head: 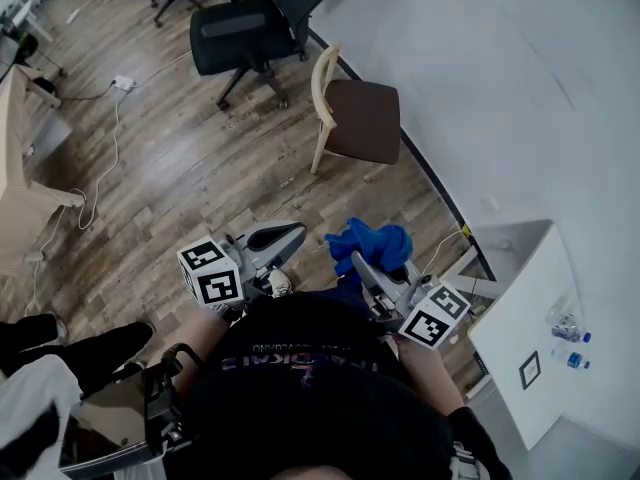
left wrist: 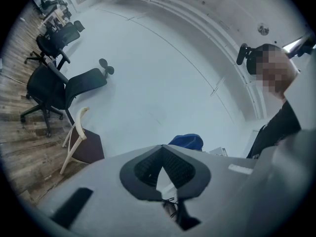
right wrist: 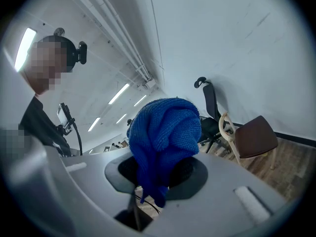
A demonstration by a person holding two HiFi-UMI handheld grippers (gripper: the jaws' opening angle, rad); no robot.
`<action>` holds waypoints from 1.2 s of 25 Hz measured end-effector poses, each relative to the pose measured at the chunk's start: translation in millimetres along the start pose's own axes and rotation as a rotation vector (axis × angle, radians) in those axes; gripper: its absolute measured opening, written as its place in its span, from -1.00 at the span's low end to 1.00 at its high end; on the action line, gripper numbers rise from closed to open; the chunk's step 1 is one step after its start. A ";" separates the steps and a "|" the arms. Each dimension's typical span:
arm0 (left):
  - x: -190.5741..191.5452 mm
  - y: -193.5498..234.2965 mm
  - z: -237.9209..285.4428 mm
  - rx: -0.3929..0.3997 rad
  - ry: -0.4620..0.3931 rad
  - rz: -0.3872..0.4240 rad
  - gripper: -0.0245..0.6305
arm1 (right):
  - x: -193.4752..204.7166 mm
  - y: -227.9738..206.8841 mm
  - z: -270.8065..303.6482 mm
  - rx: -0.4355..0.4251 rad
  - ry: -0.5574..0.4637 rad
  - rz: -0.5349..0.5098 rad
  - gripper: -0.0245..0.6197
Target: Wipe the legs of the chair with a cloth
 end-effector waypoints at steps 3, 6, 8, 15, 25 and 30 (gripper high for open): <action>0.2 -0.7 0.2 0.000 0.003 0.000 -0.93 | 0.0 -0.3 -0.9 0.005 -0.003 0.003 -0.63; 0.4 -1.0 0.6 -0.001 0.005 -0.001 -0.93 | -0.4 -0.3 -0.9 0.010 -0.005 0.000 -0.64; 1.0 -1.4 1.3 0.000 0.011 -0.001 -0.93 | 0.1 -0.1 -0.7 0.011 -0.004 -0.001 -0.64; 0.6 -2.8 2.1 0.002 0.009 -0.004 -0.93 | 0.9 -0.4 -1.0 0.011 0.005 0.006 -0.64; 1.5 -2.3 0.7 0.002 0.004 -0.012 -0.93 | 3.6 -3.1 -0.9 0.013 0.009 0.036 -0.64; 2.3 -8.7 -0.7 0.000 -0.001 -0.005 -0.93 | 4.6 -2.2 -8.5 0.016 -0.001 0.044 -0.64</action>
Point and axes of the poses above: the fingertips, and each gripper's own axes: z forward along the fingers, y to its left, x out of its underside, the point moved 1 cm from there along -z, backward along the fingers, and after that the axes turned 12 degrees about x, right-handed, at the moved point
